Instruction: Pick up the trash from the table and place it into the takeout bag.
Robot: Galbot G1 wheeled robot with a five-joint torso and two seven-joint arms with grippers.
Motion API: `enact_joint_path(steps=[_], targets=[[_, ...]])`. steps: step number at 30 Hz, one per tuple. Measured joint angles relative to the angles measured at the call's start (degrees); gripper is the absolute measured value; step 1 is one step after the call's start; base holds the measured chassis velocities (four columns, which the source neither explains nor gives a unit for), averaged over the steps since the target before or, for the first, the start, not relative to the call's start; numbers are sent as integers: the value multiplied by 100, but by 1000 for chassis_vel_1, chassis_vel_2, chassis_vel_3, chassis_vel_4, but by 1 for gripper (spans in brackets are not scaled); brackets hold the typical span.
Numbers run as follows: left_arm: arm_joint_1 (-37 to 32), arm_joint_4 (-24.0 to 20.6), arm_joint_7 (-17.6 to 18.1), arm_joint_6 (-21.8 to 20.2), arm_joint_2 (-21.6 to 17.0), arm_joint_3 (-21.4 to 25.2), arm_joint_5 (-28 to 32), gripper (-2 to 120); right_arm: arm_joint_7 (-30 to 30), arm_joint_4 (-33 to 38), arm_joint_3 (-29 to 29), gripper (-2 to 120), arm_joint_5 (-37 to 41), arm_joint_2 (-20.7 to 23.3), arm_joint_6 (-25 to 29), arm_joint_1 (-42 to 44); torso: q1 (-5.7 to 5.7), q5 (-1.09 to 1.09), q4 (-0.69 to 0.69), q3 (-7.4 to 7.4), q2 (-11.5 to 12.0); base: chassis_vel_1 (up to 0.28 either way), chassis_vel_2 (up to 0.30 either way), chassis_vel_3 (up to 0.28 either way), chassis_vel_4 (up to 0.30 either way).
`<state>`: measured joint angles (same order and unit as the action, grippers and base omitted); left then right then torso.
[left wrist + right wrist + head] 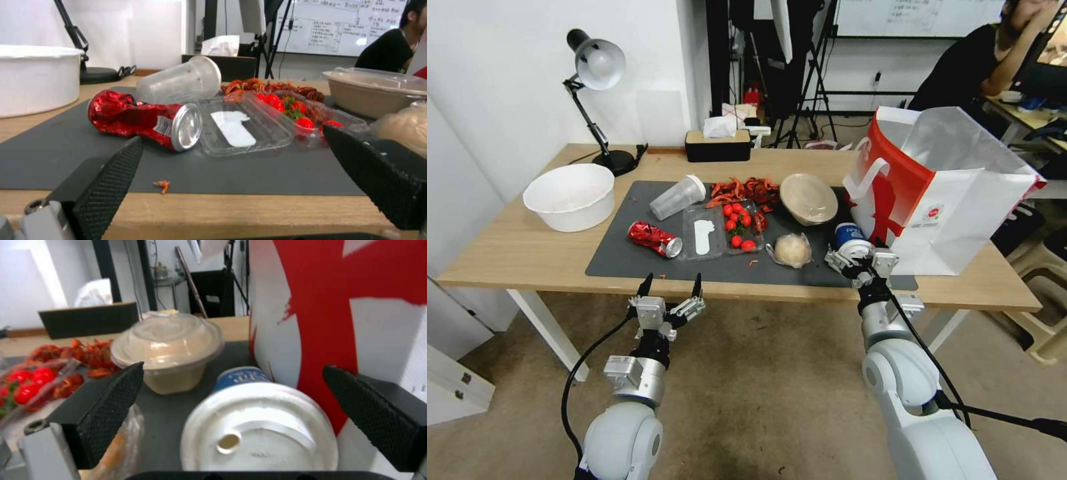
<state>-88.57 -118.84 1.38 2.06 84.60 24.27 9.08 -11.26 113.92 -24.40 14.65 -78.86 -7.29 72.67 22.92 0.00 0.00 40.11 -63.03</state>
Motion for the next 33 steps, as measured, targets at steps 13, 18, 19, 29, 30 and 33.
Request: enact_joint_path(steps=[13, 18, 19, 29, 30, 33], targets=[[17, 136, 2, 116, 25, 11, -13, 100, -628, -132, 26, 100, -282, 50, -840, -128, 0, 0, 0, -1, 0, 0, 0, 0, 0], [1, 155, 2, 197, 29, 13, -22, 100, -645, -183, 89, 87, -283, 19, -865, -142, 0, 0, 0, -1, 0, 0, 0, 0, 0], [1, 155, 2, 197, 29, 13, -22, 100, -645, -183, 89, 87, -283, 19, -865, -142, 0, 0, 0, -1, 0, 0, 0, 0, 0], [-8, 205, 2, 297, 35, 23, -49, 100, -676, -185, 119, 61, -240, -9, -875, -93, 0, -1, 0, -1, 0, 0, 0, 0, 0], [-7, 215, 3, 309, 36, 23, -54, 100, -670, -163, 120, 59, -207, -9, -862, -80, 0, 0, -1, -1, 0, 0, 0, 0, 0], [-1, 232, 3, 324, 40, 23, -65, 100, -631, -89, 127, 59, -137, -9, -823, -44, 0, 3, 1, 0, 0, 0, 0, 0, 0]])
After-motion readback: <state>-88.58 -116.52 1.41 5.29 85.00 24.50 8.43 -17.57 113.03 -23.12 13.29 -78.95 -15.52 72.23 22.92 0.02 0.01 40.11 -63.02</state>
